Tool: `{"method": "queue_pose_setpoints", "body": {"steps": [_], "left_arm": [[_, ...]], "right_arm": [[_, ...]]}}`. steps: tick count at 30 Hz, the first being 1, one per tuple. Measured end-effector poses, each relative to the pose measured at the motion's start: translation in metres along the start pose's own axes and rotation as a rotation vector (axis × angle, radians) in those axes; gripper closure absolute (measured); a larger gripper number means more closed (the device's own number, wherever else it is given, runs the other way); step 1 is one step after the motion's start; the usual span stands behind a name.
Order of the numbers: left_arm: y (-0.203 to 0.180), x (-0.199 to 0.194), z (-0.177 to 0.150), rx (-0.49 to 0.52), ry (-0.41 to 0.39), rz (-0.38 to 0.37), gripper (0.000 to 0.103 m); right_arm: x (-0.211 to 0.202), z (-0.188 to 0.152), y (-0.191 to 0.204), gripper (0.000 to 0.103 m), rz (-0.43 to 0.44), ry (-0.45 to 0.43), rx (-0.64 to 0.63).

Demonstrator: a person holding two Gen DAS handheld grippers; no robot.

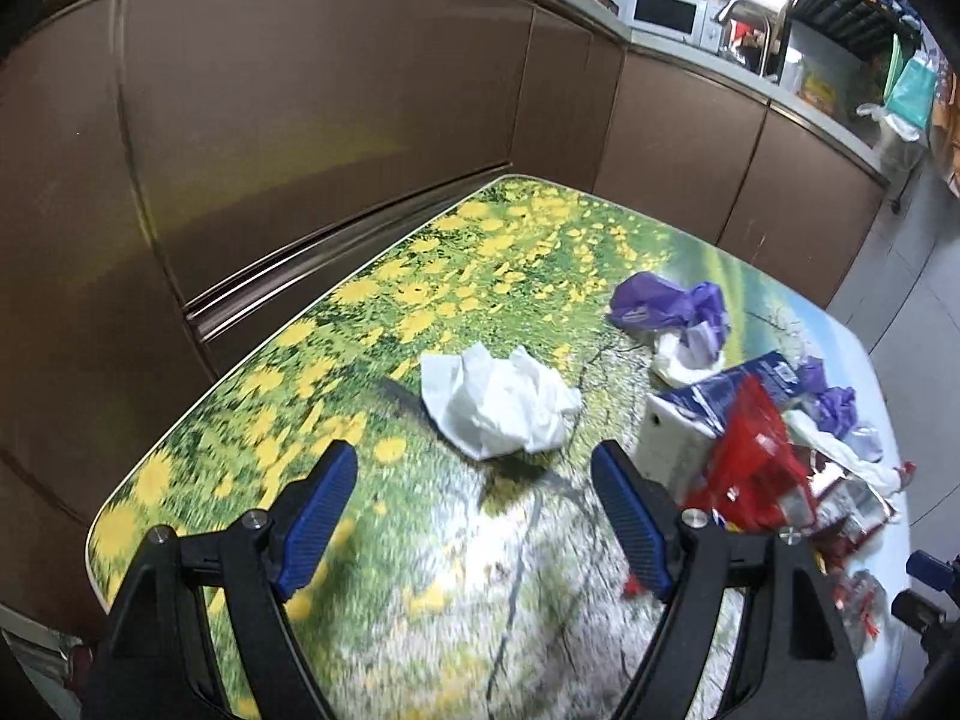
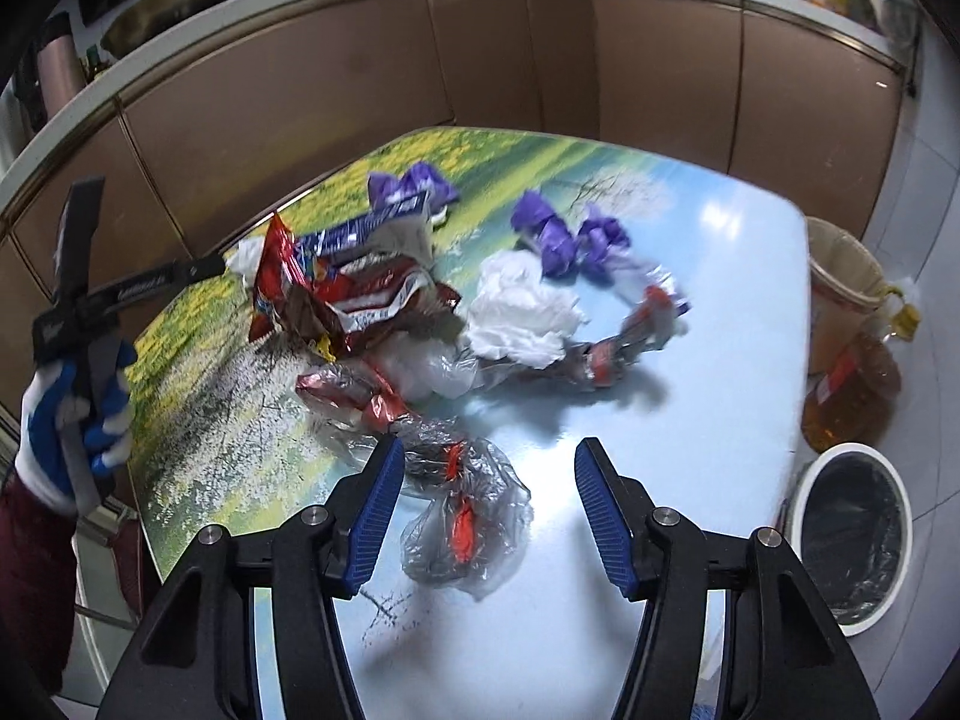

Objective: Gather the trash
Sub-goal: 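Reach the right tool to the clear plastic wrapper and close on it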

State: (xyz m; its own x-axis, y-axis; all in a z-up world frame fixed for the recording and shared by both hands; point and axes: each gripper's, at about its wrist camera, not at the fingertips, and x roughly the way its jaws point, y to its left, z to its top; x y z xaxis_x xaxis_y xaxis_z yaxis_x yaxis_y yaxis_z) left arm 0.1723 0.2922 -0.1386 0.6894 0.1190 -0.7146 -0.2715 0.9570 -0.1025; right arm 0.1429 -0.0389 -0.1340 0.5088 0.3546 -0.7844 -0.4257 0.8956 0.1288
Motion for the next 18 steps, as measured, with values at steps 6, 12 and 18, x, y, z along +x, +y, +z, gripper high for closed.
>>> {"method": "queue_pose_setpoints", "body": {"steps": [6, 12, 18], "left_arm": [[0.002, 0.030, 0.016, 0.007, 0.035, 0.033, 0.024], [-0.002, 0.047, 0.019, 0.033, 0.061, 0.064, 0.025], [-0.002, 0.045, 0.017, 0.026, 0.071, 0.027, 0.062]], "right_arm": [[0.017, 0.000, 0.000, 0.044, 0.036, 0.045, -0.016], [0.029, -0.002, 0.000, 0.044, 0.049, 0.075, -0.029], [0.032, -0.009, 0.004, 0.073, 0.065, 0.084, -0.029]]}}
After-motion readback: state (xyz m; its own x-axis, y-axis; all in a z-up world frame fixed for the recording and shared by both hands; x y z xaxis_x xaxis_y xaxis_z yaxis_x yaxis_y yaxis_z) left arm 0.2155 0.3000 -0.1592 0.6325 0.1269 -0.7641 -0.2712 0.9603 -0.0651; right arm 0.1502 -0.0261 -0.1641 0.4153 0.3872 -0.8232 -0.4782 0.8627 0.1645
